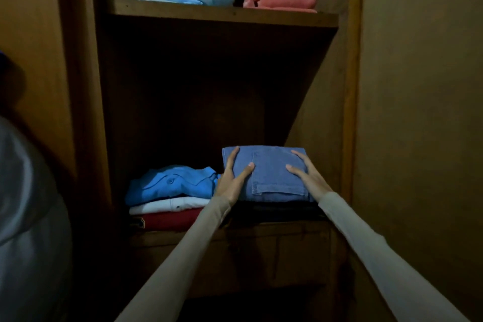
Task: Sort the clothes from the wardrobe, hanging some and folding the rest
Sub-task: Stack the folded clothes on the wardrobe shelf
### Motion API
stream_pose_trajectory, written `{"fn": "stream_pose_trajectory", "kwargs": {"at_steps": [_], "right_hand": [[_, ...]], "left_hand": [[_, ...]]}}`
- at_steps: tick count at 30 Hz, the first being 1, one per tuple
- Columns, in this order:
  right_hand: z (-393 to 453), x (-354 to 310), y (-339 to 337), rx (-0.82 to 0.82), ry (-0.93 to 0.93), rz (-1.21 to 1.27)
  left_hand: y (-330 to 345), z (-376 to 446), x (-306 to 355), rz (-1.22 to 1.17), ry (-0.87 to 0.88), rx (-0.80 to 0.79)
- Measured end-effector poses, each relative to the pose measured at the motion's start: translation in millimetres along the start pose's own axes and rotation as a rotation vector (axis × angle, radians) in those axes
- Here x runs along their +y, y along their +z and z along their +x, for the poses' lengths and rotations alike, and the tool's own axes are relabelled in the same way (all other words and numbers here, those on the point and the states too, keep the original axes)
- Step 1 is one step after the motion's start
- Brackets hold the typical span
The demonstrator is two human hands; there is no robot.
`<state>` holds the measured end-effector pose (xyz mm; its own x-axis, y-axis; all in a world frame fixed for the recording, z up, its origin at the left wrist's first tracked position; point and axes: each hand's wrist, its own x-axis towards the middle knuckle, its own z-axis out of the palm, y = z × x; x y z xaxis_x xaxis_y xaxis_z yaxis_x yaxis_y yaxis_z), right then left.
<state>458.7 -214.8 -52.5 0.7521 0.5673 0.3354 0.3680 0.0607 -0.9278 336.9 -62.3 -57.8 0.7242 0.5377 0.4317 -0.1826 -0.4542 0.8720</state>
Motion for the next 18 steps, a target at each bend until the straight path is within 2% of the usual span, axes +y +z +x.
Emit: {"fn": "stream_pose_trajectory", "kwargs": {"at_steps": [4,8,12,14,18], "right_hand": [[18,20,0,-0.026,0.035,0.003],[31,27,-1,-0.055,0.08,-0.072],[29,25,2,0.01,0.083,-0.14],[24,25,5,0.069,0.043,-0.25],[7,26,17,0.209,-0.095,-0.627]], "left_hand": [[10,8,-19,0.078,-0.038,0.057],[14,15,-20,0.253,-0.142,0.104],[19,8,-11,0.469,-0.13,0.176],[24,6,-12,0.572,-0.087,0.196],[35,-3,-18,0.854,0.024,0.265]]}}
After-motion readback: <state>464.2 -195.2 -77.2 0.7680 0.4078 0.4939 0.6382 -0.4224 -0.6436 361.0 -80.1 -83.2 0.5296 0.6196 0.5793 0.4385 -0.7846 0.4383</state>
